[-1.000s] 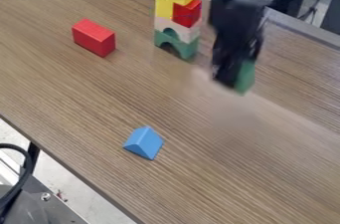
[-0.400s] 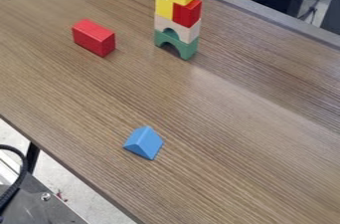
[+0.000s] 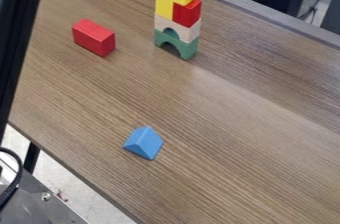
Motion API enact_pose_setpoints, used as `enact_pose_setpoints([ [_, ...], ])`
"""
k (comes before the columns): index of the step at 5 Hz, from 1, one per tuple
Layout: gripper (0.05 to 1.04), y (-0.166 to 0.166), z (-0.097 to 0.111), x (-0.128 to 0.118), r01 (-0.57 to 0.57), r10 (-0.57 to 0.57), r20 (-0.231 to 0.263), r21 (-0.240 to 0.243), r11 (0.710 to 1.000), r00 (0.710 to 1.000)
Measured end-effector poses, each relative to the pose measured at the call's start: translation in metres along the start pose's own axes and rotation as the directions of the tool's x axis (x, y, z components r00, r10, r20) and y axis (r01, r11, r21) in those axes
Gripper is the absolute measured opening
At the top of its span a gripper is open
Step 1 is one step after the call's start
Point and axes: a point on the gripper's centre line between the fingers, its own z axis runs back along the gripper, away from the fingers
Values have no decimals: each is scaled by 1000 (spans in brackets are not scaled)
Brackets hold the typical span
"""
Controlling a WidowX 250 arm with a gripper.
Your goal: Put the green cube on top of yellow block
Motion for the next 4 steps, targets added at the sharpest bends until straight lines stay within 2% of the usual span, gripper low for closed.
enact_pose_setpoints([
  [1,590,-2,1,17,-4,7,-59,43,999,998],
  [2,590,0,-18,30,0,8,-96,90,996,995],
  [3,590,10,-24,38,49,-39,-93,102,994,995],
  [4,590,25,-19,41,128,-118,-115,83,988,986],
])
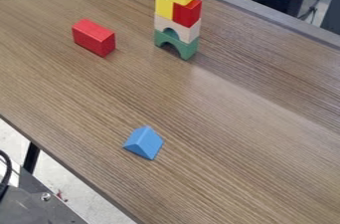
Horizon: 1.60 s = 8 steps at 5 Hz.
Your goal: Put the green cube on top of yellow block
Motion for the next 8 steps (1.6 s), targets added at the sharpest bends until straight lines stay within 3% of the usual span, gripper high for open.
enact_pose_setpoints([
  [1,590,9,6,1,45,-46,-9,-26,999,999],
  [2,590,12,9,5,52,-51,13,-55,997,999],
  [4,590,14,2,21,22,-20,50,-39,999,999],
  [8,590,19,-18,30,23,-24,63,11,1000,998],
])
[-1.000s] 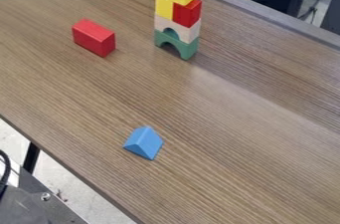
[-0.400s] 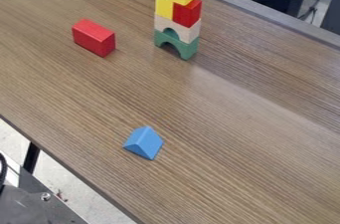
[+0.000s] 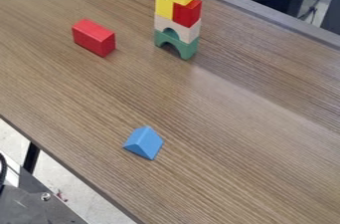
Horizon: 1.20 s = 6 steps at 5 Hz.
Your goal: Put the green cube on top of yellow block
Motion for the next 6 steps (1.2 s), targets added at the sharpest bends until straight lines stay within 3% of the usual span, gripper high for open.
enact_pose_setpoints([
  [6,590,-6,-18,1,-1,1,-12,42,999,1000],
])
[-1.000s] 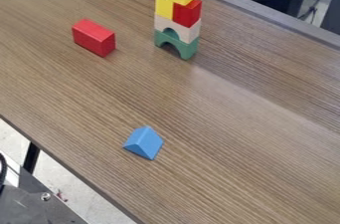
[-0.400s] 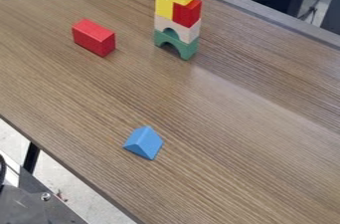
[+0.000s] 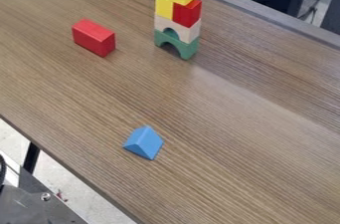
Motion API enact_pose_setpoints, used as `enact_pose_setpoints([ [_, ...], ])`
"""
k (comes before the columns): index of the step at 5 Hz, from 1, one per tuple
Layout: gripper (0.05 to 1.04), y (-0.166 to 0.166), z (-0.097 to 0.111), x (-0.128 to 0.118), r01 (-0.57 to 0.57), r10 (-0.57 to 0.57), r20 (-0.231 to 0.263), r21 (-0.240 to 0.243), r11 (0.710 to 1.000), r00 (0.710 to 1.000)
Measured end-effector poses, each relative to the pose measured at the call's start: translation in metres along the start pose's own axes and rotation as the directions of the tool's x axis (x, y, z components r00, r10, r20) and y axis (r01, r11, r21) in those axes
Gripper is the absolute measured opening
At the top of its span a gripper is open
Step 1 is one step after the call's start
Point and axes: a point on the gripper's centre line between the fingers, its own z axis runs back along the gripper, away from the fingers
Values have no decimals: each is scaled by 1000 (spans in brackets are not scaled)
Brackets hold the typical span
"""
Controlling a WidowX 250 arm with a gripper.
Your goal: Put the green cube on top of yellow block
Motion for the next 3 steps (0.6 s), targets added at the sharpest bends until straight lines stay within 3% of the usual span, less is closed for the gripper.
enact_pose_setpoints([
  [3,590,-1,0,0,-4,4,-1,-9,1000,1000],
])
